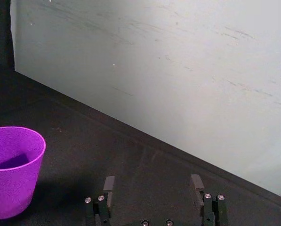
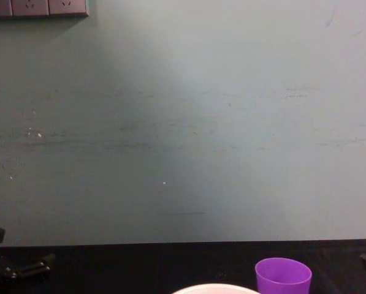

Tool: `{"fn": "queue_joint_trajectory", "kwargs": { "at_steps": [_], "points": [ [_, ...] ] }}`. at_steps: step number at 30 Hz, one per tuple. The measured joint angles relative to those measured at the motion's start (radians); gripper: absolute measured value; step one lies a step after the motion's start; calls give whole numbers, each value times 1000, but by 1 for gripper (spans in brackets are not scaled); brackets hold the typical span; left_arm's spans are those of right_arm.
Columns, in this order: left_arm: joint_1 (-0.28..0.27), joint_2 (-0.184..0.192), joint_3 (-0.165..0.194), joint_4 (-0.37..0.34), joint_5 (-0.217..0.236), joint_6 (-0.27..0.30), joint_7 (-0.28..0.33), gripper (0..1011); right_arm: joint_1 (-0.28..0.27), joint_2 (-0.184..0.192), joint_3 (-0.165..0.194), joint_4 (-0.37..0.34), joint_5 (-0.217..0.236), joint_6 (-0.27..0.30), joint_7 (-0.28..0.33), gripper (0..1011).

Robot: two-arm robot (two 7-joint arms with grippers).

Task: Pick up the cup and pour the mung beans from the cup into the bowl.

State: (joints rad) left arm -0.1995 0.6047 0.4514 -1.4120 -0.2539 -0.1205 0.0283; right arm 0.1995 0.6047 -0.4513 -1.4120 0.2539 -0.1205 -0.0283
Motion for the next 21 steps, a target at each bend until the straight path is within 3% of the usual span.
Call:
{"fn": "queue_joint_trajectory", "kwargs": {
  "at_steps": [16, 19, 21],
  "points": [
    [0, 0, 0, 0, 0, 0, 0, 1003, -3, 2, 1, -3, -3, -2, 0, 1002],
    [0, 0, 0, 0, 0, 0, 0, 1003, -40, 21, 9, -33, -10, -29, 12, 1002],
    [0, 0, 0, 0, 0, 0, 0, 1003, -71, 30, 21, -49, 10, -55, 37, 1000]
  ]
}}
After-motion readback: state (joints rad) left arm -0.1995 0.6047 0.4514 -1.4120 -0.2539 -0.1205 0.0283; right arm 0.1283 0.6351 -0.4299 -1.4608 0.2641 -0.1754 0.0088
